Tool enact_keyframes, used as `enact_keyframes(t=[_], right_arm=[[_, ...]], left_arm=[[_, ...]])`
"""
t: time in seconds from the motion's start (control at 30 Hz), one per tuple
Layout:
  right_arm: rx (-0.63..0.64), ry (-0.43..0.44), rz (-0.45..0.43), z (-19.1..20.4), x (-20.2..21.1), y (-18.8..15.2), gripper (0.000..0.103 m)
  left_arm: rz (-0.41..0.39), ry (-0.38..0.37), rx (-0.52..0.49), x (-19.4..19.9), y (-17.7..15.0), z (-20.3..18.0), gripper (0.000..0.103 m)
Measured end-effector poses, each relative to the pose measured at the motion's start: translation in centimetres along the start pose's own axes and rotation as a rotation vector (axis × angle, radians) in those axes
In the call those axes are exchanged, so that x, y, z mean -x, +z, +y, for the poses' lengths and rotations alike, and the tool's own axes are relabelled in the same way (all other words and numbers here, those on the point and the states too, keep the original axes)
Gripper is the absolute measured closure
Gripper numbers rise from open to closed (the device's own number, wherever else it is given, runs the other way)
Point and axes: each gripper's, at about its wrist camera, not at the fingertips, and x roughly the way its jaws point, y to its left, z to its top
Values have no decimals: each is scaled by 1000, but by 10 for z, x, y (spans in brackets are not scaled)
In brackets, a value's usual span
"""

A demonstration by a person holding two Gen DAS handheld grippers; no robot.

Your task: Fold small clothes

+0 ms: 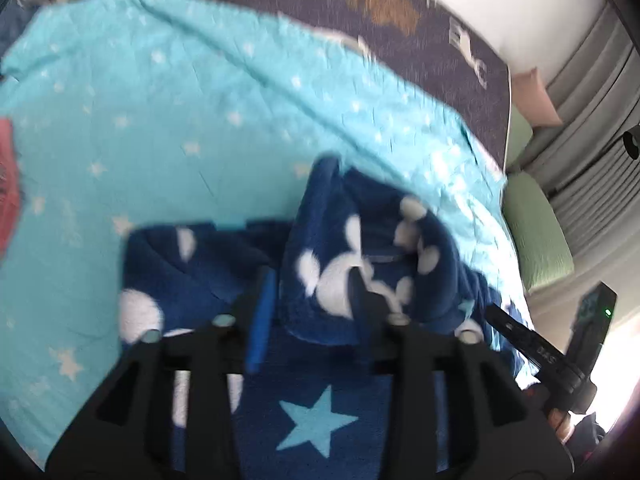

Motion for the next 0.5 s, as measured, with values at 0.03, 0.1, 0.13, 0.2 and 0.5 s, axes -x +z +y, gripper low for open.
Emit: enact_keyframes(t=[0.03,0.1,0.13,0.2,0.5], right_arm=[[3,1,-13,-2,7,0,79],[-2,17,-27,-14,26,-2,79],[-11,16,-33,-23,34,-4,79],[-43,-15,-48,-50,53,-11,79],[-511,-101,-134,-239,150,-70,77]], left_arm=[[-49,8,-3,13,-3,-1,57],[-64,-23,-26,23,-7,-4,57],[-56,-42,-42,28,-11,-5,57],[-47,-67,-71,38,-22,-10,57],[41,-81,-294,22,-67,-70,57]])
